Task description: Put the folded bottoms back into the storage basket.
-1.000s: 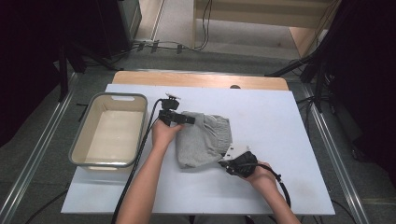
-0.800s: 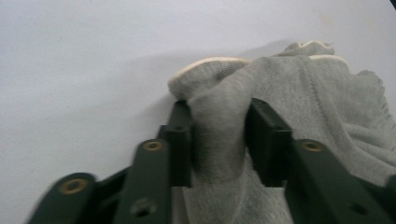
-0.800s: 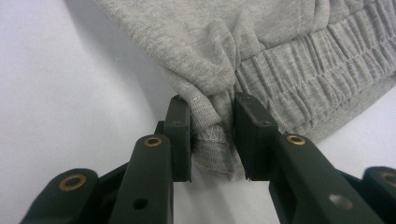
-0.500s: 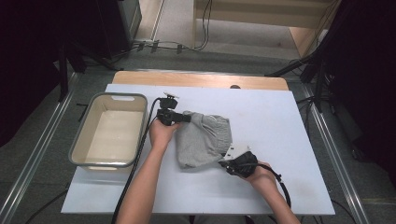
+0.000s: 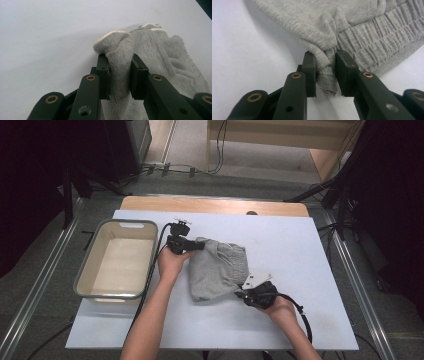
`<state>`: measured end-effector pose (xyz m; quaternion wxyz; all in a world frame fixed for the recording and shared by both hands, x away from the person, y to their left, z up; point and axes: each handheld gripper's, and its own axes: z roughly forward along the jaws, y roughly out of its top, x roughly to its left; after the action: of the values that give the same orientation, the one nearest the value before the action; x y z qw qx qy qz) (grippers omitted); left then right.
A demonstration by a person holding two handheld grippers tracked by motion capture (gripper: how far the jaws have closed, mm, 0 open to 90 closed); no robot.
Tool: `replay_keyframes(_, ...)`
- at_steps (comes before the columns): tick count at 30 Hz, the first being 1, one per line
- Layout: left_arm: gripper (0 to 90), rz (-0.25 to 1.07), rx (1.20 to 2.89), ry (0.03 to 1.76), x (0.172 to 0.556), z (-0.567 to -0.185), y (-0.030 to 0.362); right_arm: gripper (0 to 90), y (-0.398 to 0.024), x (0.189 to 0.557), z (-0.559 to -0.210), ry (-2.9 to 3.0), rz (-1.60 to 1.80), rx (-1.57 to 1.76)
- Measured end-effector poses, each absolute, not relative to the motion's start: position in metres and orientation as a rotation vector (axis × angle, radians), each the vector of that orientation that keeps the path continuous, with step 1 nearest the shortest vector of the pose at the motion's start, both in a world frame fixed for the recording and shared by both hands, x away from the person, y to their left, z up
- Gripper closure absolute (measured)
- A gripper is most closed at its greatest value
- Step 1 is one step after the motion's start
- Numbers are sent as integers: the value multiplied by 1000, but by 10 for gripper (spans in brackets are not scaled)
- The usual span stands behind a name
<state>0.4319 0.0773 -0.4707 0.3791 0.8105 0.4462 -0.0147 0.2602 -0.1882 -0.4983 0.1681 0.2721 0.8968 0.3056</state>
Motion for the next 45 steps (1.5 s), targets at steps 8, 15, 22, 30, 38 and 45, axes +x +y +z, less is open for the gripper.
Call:
replay_keyframes(8, 735, -26, 2069, 1103, 426, -463, 78, 722, -198, 264, -498, 2557, 996, 846)
replay_keyframes(15, 734, -23, 2064, 1071, 422, -456, 78, 724, -206, 266, -498, 2556, 1103, 902)
replay_keyframes(22, 735, -19, 2057, 1038, 416, -447, 79, 724, -210, 267, -496, 2554, 1194, 924)
replay_keyframes(30, 738, -1, 2065, 1013, 411, -439, 81, 725, -210, 264, -492, 2546, 1257, 925)
replay_keyframes(38, 739, 10, 2055, 975, 405, -429, 82, 733, -212, 264, -488, 2528, 1352, 925)
replay_keyframes(45, 739, 17, 2044, 957, 401, -421, 85, 734, -213, 262, -484, 2512, 1419, 922)
